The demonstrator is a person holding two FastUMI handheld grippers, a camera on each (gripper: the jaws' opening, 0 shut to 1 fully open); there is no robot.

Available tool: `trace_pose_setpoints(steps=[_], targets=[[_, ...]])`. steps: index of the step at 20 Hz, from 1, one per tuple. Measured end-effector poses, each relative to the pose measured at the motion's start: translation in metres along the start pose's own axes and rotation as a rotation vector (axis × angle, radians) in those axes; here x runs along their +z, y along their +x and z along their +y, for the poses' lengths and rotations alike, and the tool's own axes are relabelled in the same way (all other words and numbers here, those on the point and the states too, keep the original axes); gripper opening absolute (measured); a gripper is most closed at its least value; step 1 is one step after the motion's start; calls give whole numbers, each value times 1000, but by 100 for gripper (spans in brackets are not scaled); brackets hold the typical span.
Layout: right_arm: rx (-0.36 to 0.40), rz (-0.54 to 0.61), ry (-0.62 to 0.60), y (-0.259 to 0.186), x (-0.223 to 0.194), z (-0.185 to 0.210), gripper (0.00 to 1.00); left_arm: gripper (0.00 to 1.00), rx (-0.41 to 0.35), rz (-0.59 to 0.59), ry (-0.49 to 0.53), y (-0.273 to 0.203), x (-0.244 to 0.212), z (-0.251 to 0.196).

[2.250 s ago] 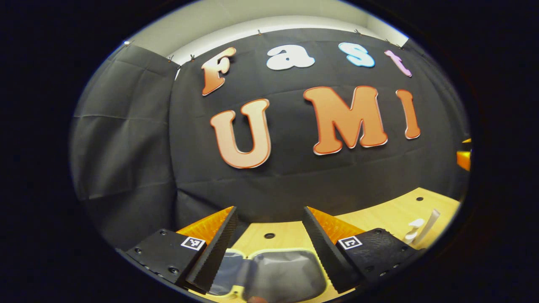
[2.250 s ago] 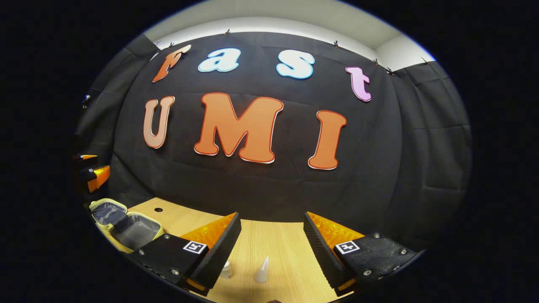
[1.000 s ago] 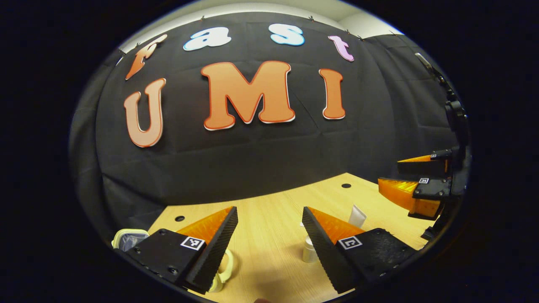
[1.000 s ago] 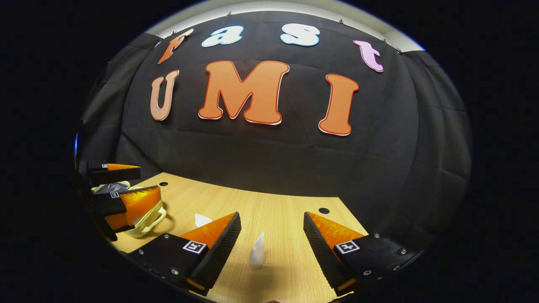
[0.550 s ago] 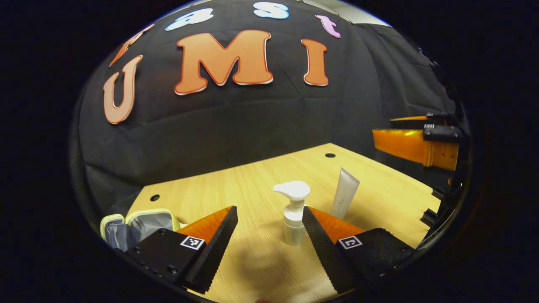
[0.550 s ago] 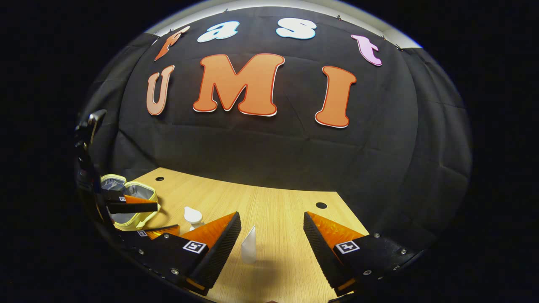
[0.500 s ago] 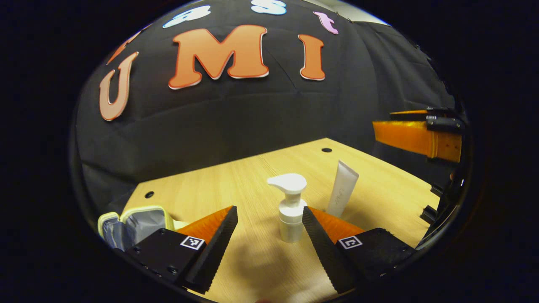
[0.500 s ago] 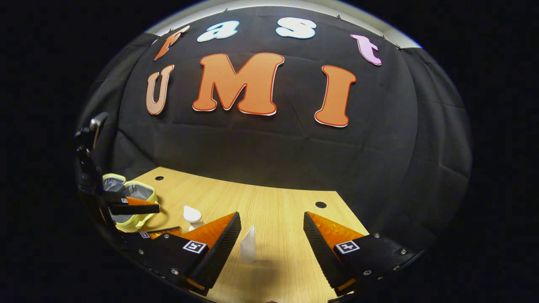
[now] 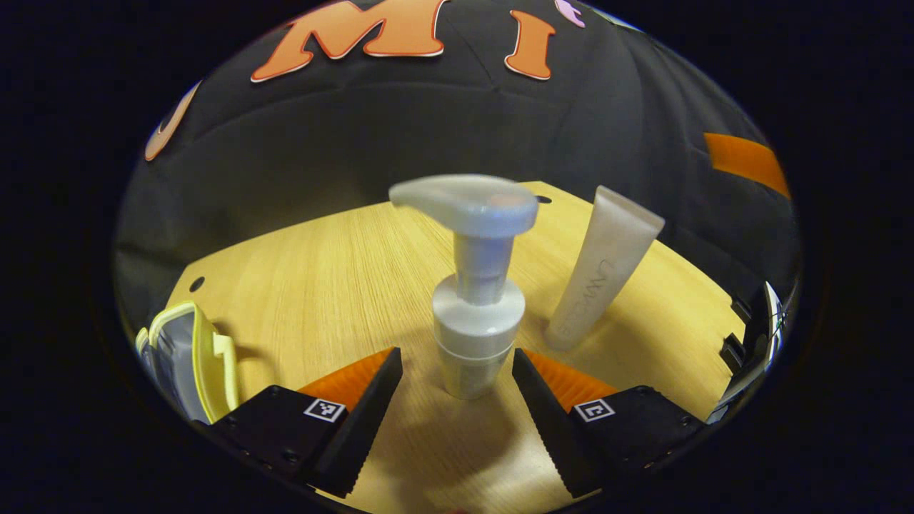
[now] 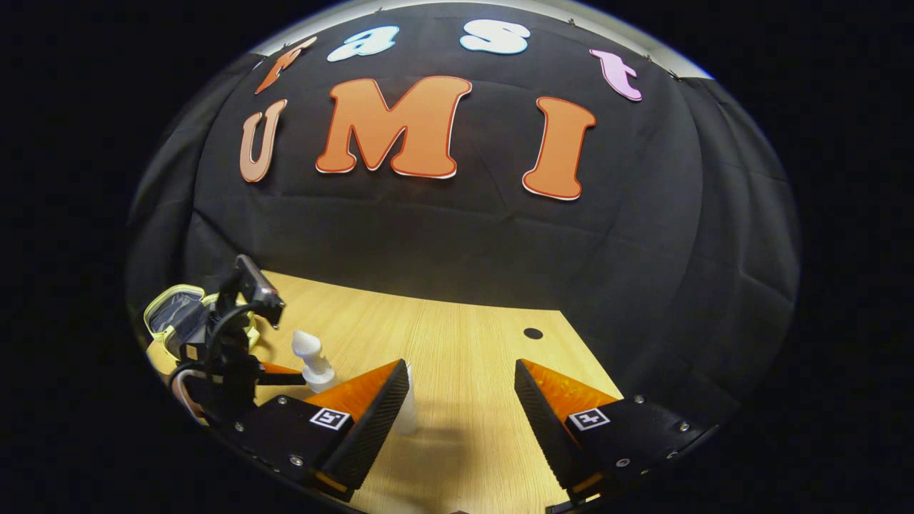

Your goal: First open the suitcase, pack the skin care products into it, and then close the suitcase.

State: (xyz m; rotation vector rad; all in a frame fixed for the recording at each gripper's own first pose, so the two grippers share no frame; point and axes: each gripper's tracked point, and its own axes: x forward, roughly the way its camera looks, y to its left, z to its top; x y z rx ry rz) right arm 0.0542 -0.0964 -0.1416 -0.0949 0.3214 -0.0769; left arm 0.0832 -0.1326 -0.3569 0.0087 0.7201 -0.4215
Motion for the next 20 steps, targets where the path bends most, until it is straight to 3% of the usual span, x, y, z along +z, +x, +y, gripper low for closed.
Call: trace_pose_setpoints(steps=[3,5,7,20], targets=[[0,24,-6,3,-9,0,96,98,-13,-9,10,16,2,-3],[6,43,-5,5,-17,1,96,87,-38,-5,4,21,0,-12],[13,63,-5,9,-27,3,96,64,-25,-11,6,21,2,-9],[162,192,-7,39,-107,47,96,62,88,-39,18,-36,12,31]])
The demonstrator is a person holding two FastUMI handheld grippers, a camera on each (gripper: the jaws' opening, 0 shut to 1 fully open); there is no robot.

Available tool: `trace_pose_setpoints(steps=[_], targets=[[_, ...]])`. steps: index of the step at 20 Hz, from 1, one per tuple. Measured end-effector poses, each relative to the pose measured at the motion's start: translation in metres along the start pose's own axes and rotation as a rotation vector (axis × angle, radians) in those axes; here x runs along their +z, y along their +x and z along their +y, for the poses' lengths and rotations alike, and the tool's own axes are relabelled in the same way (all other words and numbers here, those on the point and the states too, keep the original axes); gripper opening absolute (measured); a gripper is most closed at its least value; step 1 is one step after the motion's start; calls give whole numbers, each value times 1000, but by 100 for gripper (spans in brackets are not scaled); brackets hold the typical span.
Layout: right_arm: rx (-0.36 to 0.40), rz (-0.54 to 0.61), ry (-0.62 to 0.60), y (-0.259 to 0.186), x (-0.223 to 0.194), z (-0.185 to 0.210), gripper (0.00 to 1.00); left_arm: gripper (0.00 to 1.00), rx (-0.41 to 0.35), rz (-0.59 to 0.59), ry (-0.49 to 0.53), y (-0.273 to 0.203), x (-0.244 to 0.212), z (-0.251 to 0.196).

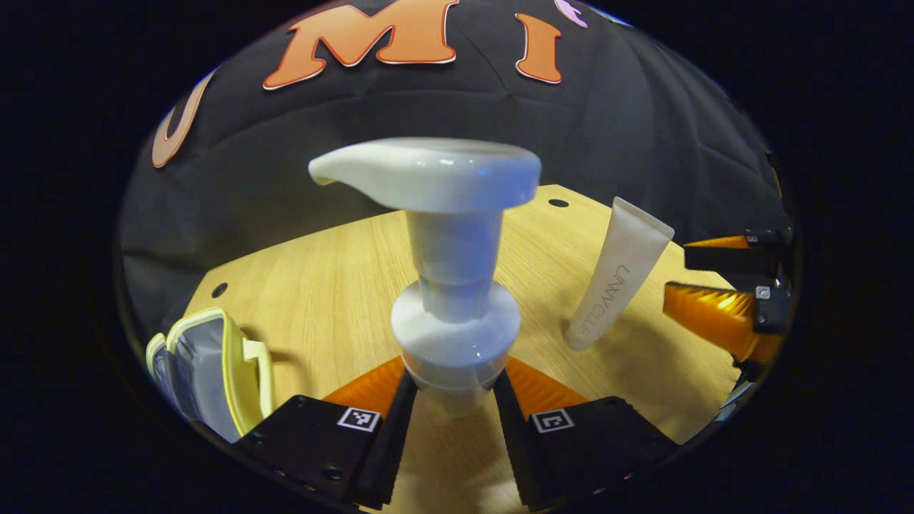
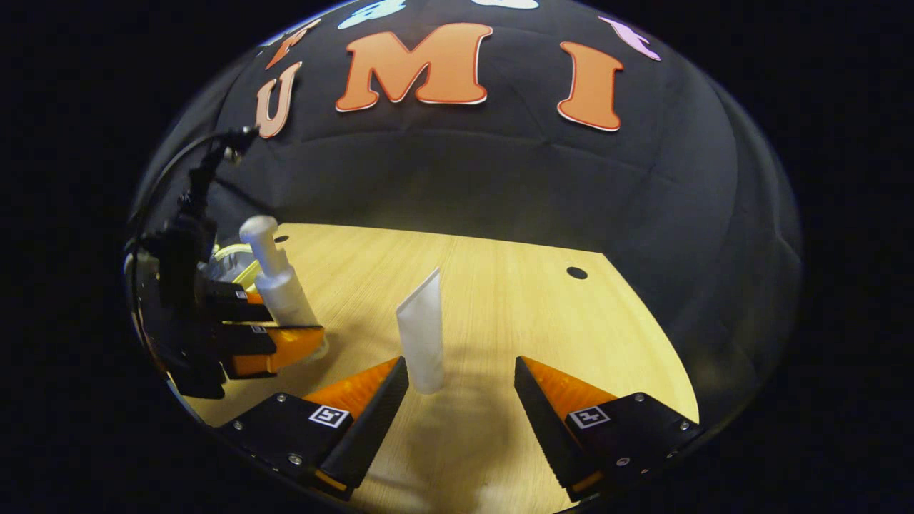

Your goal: First open the suitcase, pack the skin care products into it, and then close the suitcase.

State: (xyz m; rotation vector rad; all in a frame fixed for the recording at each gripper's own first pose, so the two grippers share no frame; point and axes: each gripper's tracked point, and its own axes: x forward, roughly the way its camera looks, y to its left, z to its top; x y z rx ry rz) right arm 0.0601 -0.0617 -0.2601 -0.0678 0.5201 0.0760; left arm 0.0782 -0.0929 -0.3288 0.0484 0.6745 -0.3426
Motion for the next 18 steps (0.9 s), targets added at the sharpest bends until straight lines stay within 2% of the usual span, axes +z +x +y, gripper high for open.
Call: trace_pose_setpoints(steps=[12,14,18], targets=[[72,73,17,67,-43,26,95,63,145,-38,-103,-66,29,66],[73,80,23,77,-46,27,93,63,168,-53,-104,-77,34,74],[78,84,46,93,-44,31,75,62,215,-69,-142,-102,37,95]])
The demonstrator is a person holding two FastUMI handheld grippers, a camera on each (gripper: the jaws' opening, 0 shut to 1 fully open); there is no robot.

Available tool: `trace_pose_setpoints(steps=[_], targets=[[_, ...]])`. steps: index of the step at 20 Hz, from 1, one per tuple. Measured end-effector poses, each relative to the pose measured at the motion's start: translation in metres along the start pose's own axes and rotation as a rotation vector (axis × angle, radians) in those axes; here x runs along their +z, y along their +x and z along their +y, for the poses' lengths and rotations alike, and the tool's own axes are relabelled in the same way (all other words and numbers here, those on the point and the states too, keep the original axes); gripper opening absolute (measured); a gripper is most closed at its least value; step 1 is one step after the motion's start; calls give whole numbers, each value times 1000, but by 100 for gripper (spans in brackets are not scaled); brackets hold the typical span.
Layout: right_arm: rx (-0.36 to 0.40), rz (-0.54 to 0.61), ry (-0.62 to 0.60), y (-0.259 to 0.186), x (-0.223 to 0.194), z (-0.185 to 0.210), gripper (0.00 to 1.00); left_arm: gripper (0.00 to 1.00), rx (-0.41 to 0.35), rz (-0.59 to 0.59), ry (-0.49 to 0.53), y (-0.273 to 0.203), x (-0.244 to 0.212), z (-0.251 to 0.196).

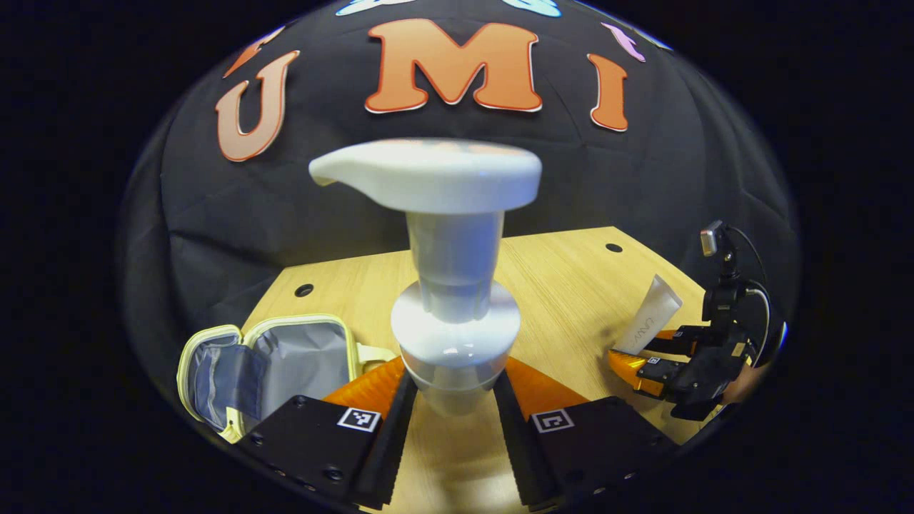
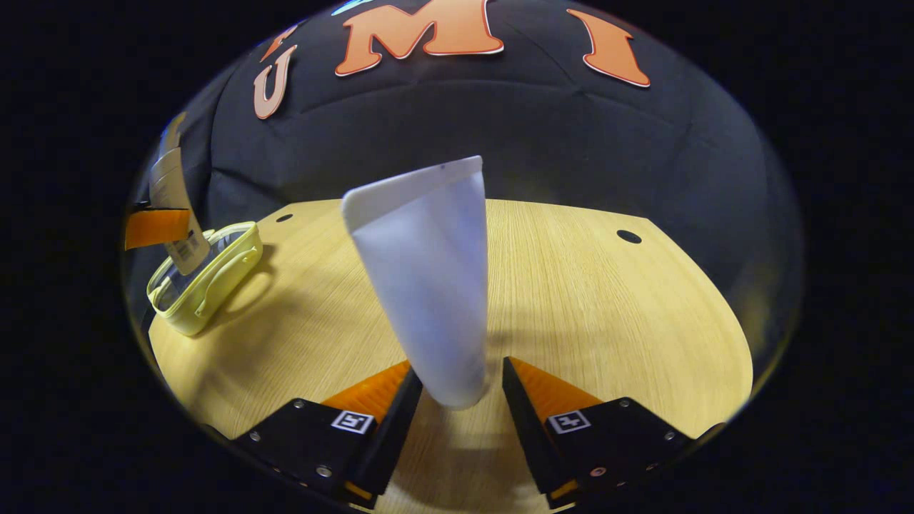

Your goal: First open the suitcase, pack the skin care products into it, and then close the suitcase.

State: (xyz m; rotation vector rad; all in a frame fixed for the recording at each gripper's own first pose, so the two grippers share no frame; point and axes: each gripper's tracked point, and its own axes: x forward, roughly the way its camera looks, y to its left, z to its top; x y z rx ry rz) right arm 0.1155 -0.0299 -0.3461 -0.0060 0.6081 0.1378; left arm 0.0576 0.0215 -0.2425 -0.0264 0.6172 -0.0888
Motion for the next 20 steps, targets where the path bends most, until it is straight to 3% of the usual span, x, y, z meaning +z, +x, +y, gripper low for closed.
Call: trace_pose_setpoints(steps=[3,7,11,20], targets=[[12,11,0,2,0,5,54,62,46,-1,-33,-18,-3,27],[19,38,-9,-5,-3,12,51,62,111,-1,-79,-32,-8,66],[23,5,-13,-20,21,23,50,63,159,-12,-116,-46,-15,107],[44,-78,-44,-68,75,80,50,63,141,-38,-151,-71,-23,174]])
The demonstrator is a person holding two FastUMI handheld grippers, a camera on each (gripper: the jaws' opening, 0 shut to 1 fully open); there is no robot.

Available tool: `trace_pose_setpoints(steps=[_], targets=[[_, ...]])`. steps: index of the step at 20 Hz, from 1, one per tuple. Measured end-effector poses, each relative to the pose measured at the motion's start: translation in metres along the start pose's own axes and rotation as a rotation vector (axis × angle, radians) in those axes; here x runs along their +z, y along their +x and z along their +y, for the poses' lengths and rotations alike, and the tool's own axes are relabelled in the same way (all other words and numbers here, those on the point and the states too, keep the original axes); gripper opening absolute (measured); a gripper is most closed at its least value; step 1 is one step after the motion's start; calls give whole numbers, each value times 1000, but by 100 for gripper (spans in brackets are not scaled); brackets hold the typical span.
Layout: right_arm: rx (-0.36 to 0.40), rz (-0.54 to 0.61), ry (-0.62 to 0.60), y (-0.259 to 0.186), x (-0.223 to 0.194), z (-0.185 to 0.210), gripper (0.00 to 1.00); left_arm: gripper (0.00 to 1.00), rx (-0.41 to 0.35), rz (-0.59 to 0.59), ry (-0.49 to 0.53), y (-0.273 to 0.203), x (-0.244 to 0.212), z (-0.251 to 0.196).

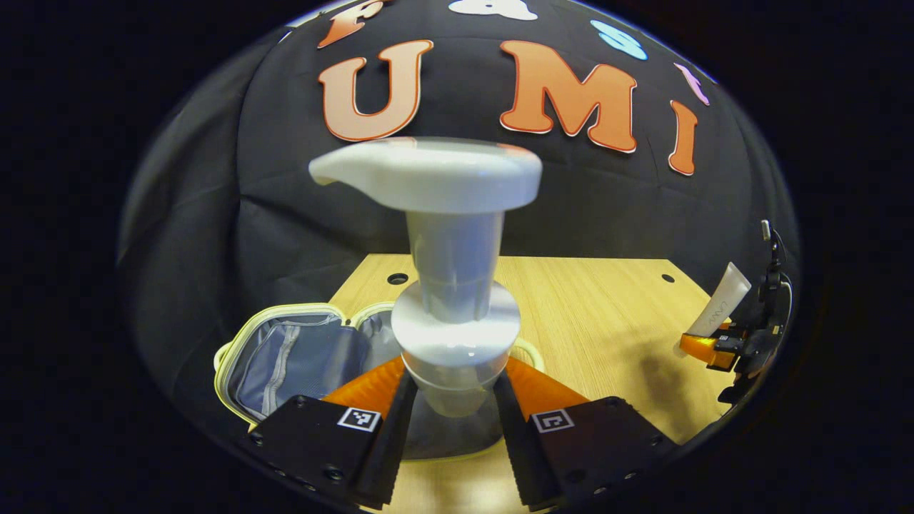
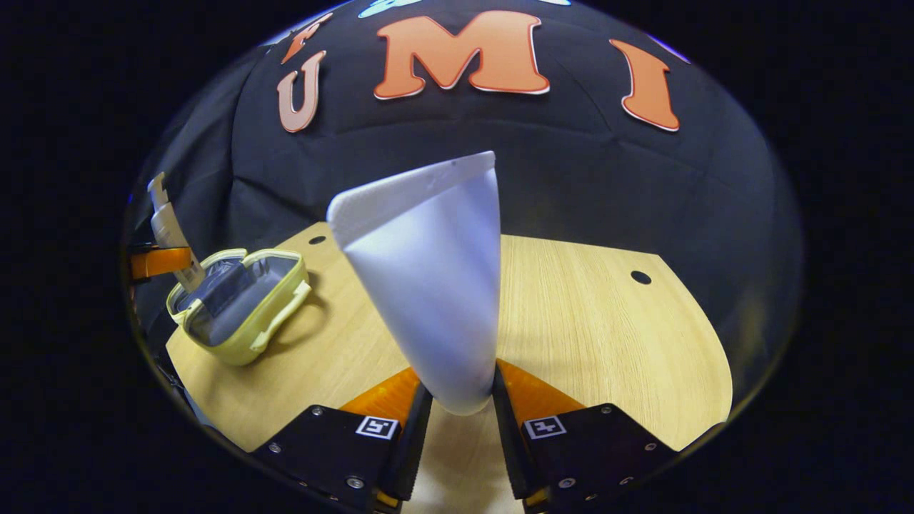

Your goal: First open the suitcase, pack the skin care products into it, and then close the suitcase.

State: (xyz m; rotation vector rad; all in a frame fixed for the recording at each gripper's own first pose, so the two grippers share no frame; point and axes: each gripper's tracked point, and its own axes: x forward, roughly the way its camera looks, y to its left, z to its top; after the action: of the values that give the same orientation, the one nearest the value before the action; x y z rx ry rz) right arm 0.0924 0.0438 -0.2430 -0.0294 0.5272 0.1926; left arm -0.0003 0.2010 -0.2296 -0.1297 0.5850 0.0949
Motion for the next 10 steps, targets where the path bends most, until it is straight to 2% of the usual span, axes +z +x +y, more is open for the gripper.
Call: trace_pose_setpoints(steps=[5,10], targets=[[49,-22,-9,-17,27,59,50,62,-16,30,1,2,-8,44],[56,-49,-19,-23,46,117,50,62,-66,46,14,10,-13,73]])
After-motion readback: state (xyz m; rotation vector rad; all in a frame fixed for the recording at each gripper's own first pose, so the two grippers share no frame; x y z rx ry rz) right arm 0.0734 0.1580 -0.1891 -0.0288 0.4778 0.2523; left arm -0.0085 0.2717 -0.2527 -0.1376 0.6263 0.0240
